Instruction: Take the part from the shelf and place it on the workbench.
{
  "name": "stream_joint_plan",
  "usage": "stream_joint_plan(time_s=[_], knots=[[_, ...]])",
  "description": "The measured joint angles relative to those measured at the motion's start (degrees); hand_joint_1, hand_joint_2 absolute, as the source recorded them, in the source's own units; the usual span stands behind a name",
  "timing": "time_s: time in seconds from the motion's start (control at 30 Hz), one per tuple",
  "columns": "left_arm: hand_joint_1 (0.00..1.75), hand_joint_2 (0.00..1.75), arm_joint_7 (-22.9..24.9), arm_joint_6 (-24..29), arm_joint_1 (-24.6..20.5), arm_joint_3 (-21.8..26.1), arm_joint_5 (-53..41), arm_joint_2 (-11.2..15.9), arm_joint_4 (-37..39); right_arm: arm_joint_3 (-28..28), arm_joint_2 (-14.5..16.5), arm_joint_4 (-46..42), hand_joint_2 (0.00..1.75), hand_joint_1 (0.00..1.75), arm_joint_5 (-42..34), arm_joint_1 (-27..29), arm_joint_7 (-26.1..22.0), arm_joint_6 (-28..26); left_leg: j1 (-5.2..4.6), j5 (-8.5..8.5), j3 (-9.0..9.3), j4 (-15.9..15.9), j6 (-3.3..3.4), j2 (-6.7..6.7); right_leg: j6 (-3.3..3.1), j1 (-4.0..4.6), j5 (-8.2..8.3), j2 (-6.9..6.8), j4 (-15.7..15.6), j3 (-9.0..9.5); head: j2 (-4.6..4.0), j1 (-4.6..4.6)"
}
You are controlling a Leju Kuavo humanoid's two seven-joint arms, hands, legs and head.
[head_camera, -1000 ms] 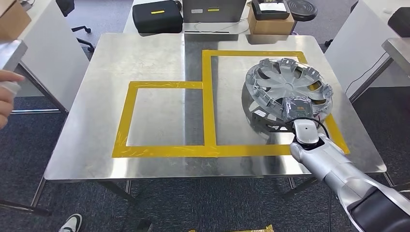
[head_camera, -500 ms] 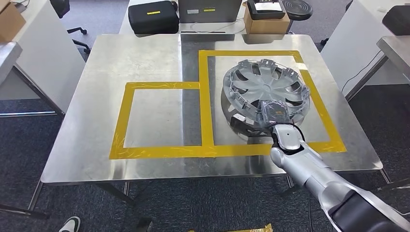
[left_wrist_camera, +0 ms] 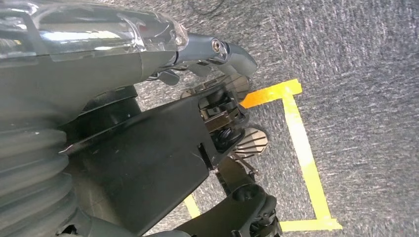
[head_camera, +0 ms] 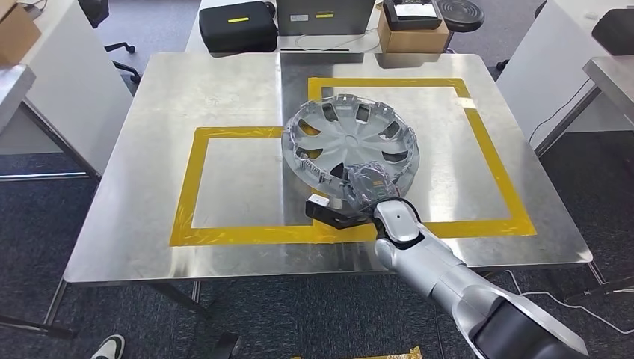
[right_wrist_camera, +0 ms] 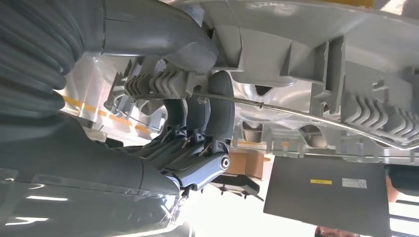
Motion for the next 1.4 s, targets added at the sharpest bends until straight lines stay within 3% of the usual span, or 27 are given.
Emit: stream_joint_plan(time_s=[0.07,0.2,0.47,1.03,1.07,1.13,1.27,1.33,1.4], knots=[[0.0,1.75,-0.16,-0.16,0.0,0.0,-0.22,0.08,0.0,0.31,0.11,0.2,1.75,1.75,-0.49,0.01,-0.24,-0.37,-0.01,0.0,-0.01,0.0,0.0,-0.11,0.0,-0.01,0.0,-0.03,-0.01,0.01,0.0,0.03],[0.0,1.75,-0.29,-0.55,0.0,0.0,-0.39,0.27,0.0,0.46,0.53,0.33,1.75,0.0,-1.53,0.14,-0.65,-2.09,-0.02,0.0,-0.02,0.0,0.0,-0.27,0.0,-0.01,0.0,-0.09,-0.01,0.03,0.0,0.04],[0.0,1.75,-0.63,-0.26,-0.02,0.0,-1.6,0.39,0.0,0.46,1.86,0.31,1.75,0.0,-2.76,0.18,-1.36,-4.36,0.0,0.01,-0.01,0.0,-0.01,-0.6,0.02,0.0,-0.04,-0.28,-0.01,0.04,0.01,-0.06],[0.0,1.75,-0.67,-0.77,0.05,0.0,-2.46,0.78,0.0,0.15,1.11,0.79,1.75,0.0,-6.82,0.39,-1.39,-5.6,-0.01,0.03,-0.01,0.01,-0.03,-1.01,0.04,-0.01,-0.07,-0.48,-0.01,0.13,0.0,-0.07],[0.0,1.75,-0.68,-0.68,0.07,0.0,-2.53,0.81,0.0,-0.05,1.08,0.68,1.75,0.0,-8.7,0.56,-2.61,-6.9,0.0,0.03,-0.02,0.01,-0.03,-1.01,0.04,-0.01,-0.07,-0.5,-0.01,0.14,0.0,-0.06],[0.0,1.75,-0.9,-0.25,0.2,0.0,-2.51,0.89,0.0,-1.25,1.3,-0.45,1.75,0.0,-17.68,1.42,-9.5,-10.97,0.0,0.04,-0.02,0.01,-0.03,-0.97,0.04,0.0,-0.07,-0.52,0.0,0.19,0.0,-0.03],[0.0,1.75,-2.51,1.65,0.91,0.03,-1.4,1.09,0.0,-6.55,3.32,-12.8,1.75,0.0,-55.61,6.79,-32.08,-15.05,0.02,0.04,0.04,0.01,-0.04,-0.8,0.03,0.02,-0.15,-0.56,0.02,0.23,0.0,-0.05],[0.0,1.75,-3.36,2.73,1.45,0.11,-0.42,1.25,0.01,-8.54,3.66,-23.87,1.75,0.0,-67.83,10.22,-35.11,-15.98,0.02,0.03,0.05,0.01,-0.05,-0.94,0.02,0.02,-0.24,-0.68,0.02,0.23,0.0,-0.12],[0.0,1.75,-4.17,3.66,2.12,0.2,0.68,1.5,0.04,-10.19,3.16,-35.58,1.75,0.0,-68.59,13.14,-35.03,-16.72,0.02,0.03,0.05,0.01,-0.05,-1.17,-0.03,0.02,-0.31,-0.83,0.01,0.23,0.0,-0.16]])
